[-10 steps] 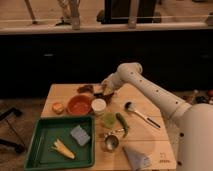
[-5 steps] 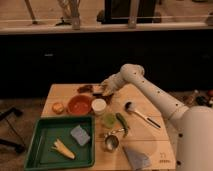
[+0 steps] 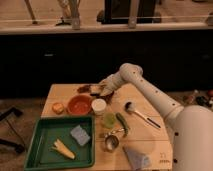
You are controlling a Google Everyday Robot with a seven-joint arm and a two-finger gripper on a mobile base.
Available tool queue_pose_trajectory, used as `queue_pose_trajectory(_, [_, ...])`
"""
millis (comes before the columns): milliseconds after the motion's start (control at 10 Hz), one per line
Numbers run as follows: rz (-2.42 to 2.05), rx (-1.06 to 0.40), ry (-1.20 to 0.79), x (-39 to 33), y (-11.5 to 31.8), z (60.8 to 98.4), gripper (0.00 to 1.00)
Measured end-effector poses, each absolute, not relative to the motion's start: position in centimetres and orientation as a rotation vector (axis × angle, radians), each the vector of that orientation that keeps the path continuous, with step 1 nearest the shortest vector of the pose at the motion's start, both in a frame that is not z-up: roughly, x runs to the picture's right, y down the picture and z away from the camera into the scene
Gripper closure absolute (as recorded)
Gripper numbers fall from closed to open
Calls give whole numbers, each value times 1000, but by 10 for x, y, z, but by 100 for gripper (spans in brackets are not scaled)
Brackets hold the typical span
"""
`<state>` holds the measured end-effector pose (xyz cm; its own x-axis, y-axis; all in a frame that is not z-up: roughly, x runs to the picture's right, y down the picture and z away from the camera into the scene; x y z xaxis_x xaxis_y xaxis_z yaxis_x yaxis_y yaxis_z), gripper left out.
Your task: Wipe purple bowl with eraser
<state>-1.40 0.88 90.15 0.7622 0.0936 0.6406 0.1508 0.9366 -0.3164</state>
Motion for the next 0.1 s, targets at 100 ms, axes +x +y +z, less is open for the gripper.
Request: queue_pose_trajectory(100, [-28, -374, -710, -14, 13, 904, 100])
